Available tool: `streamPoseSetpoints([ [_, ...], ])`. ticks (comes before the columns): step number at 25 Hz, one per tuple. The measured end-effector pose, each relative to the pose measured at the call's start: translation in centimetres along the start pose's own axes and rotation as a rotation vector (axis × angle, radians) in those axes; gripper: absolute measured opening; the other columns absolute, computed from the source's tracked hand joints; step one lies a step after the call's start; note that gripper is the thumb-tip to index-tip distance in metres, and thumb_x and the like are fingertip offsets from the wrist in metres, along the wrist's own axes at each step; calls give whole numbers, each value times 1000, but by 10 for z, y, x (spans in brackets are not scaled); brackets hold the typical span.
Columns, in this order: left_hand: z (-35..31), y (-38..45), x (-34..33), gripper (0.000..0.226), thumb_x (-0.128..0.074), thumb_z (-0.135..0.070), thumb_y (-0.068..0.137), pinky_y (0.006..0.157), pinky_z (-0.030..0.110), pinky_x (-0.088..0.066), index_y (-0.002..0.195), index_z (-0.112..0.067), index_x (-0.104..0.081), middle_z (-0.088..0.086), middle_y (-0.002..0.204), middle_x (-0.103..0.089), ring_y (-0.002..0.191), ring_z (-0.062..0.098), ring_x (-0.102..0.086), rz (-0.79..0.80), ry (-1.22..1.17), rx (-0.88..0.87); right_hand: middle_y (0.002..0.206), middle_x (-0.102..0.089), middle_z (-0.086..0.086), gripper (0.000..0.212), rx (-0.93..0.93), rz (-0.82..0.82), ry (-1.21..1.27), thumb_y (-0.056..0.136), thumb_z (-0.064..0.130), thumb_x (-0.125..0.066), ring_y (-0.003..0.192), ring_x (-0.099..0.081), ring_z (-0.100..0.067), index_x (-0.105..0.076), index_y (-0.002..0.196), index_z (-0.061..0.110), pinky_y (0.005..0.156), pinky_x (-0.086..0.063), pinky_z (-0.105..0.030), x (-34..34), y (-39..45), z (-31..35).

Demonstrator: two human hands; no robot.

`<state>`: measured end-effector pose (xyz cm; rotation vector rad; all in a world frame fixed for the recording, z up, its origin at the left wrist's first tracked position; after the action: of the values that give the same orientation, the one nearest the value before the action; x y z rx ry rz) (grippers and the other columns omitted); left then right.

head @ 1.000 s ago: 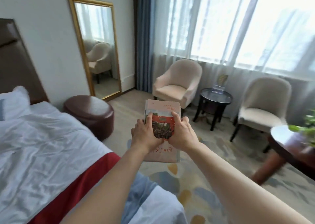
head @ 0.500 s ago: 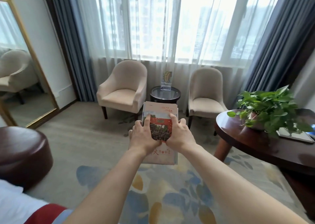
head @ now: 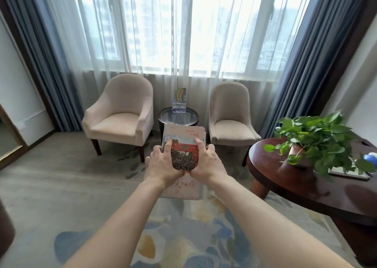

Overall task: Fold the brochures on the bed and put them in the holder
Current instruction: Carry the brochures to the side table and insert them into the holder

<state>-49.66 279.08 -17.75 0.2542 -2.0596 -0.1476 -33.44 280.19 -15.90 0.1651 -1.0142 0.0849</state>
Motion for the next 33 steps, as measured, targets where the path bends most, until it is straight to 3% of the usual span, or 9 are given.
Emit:
streamPoseSetpoints([
  [15,-12,304,-85,107,-75,-55,69,111,45,-29,153,-31,-12,9,134,-33,126,30,-39,2,14,67,121,-36,-6,101,59,76,11,78,28,-76,110,-55,-30,-12,156,34,97,-51,-45,4,322,-71],
  [33,104,705,-158,108,-76,-53,71,110,46,-29,153,-31,-10,11,137,-33,126,30,-40,59,38,37,121,-35,-6,102,-7,89,-3,78,25,-77,106,-56,-29,-11,155,34,90,-54,-40,-85,727,-62],
])
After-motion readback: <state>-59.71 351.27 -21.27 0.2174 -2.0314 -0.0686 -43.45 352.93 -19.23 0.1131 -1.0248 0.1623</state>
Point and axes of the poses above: each hand's wrist, its own y-axis towards the middle knuckle, its own x-axis out of the back of the hand, z = x × y, the point moved 1 cm from there along y, towards the middle knuckle
